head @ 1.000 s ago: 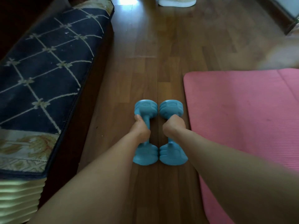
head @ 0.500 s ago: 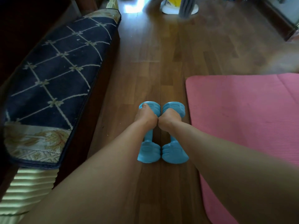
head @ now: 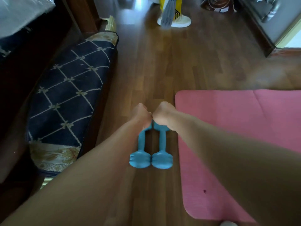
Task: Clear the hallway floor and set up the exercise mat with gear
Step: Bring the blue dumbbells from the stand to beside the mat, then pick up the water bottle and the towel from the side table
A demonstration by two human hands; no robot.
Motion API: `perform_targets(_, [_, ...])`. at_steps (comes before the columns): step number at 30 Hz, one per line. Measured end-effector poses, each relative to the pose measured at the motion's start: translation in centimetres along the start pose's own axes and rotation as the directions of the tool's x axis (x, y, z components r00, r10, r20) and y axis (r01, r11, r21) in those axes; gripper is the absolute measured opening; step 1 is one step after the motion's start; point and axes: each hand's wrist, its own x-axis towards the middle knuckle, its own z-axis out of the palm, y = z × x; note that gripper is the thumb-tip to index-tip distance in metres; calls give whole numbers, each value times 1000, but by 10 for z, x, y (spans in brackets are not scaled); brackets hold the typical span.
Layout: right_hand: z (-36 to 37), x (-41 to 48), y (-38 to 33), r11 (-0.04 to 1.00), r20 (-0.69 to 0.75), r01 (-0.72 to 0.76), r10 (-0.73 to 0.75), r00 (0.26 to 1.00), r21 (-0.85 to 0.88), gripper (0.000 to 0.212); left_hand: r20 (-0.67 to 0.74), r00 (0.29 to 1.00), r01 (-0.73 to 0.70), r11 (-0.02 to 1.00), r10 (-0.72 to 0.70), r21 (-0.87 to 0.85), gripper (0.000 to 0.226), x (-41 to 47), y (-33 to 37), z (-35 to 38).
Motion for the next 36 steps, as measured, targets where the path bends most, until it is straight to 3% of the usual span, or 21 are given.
perform_targets(4, [-70, -46, -29, 994, 63, 3, -10, 998, 111, 18, 2, 999, 36, 998, -36, -56, 11, -42, 60, -48])
perform_targets(5, [-78, -55, -34, 994, 57, 2, -9, 998, 112, 9, 3, 999, 38, 996, -38, -75, 15, -50, 69, -55])
perform_targets(8, [-118, -90, -56, 991, 39, -62, 58, 998, 121, 30, 16, 998, 57, 989, -56, -138, 26, -82, 110, -91])
perform_targets(10, [-150, -121, -72, 981, 8, -82, 82, 997, 175, 27, 30, 997, 73, 981, -69, -179, 27, -111, 138, -119])
perform_targets(18, [-283, -245, -140, 945, -111, -7, 46, 993, 327, 24, 84, 996, 57, 956, -33, -289, 23, -232, 257, -241])
perform_targets(26, [-405, -350, -207, 931, -183, 143, -84, 979, 337, 20, -94, 977, -211, 941, 193, -264, 18, -338, 361, -340])
perform_targets(31, [-450, -412, -234, 916, -349, 228, -106, 931, 329, 16, -248, 892, -422, 893, 378, -158, 16, -385, 400, -382])
perform_targets(36, [-465, -474, -252, 906, -489, 307, -135, 862, 292, 21, -283, 814, -562, 809, 507, -169, 11, -426, 419, -413])
